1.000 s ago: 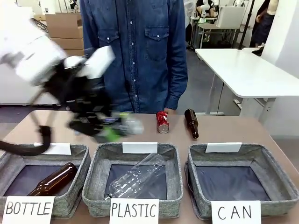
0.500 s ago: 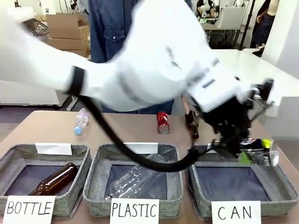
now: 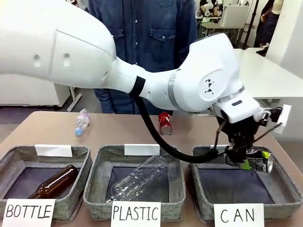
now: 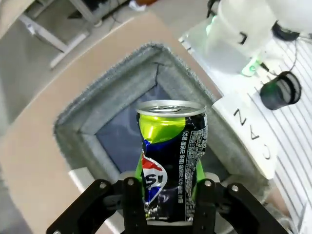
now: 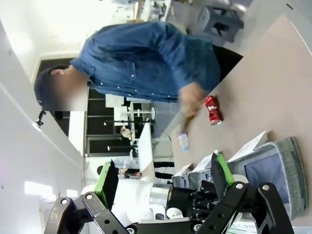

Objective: Sort the can waste into the basket.
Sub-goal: Pick up the can waste from the table and place it in the right Fabric basket.

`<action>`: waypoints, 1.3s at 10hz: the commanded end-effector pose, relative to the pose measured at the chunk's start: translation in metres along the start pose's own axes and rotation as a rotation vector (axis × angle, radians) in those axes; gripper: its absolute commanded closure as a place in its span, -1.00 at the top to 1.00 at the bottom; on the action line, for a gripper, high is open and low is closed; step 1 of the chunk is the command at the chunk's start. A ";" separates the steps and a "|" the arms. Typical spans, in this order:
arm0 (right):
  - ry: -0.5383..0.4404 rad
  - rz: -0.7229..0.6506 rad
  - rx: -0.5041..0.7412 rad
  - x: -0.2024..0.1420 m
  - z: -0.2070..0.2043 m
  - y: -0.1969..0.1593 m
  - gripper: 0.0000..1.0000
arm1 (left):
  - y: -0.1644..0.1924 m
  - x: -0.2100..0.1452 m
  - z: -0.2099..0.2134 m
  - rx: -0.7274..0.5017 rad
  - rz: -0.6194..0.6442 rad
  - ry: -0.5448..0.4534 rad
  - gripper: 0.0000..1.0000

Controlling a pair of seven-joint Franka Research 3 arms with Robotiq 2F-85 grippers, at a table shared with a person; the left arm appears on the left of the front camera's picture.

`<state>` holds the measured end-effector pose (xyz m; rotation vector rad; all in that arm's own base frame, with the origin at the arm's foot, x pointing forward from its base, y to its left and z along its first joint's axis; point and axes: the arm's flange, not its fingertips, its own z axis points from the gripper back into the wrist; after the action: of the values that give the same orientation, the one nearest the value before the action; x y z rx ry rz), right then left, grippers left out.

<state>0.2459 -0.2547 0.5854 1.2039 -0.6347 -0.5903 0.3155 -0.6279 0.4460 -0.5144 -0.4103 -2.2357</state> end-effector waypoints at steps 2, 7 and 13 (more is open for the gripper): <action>-0.025 0.000 0.011 0.000 0.003 0.001 1.00 | 0.007 0.026 0.003 -0.044 -0.004 0.002 -0.22; -0.025 0.000 0.011 0.000 0.003 0.001 1.00 | 0.003 0.035 0.001 -0.014 -0.066 -0.024 1.00; -0.025 0.000 0.011 0.000 0.003 0.001 1.00 | 0.011 0.028 0.006 0.000 -0.026 -0.029 1.00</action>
<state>0.2445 -0.2565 0.5852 1.2056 -0.6391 -0.5948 0.3083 -0.6499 0.4628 -0.5432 -0.4329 -2.2761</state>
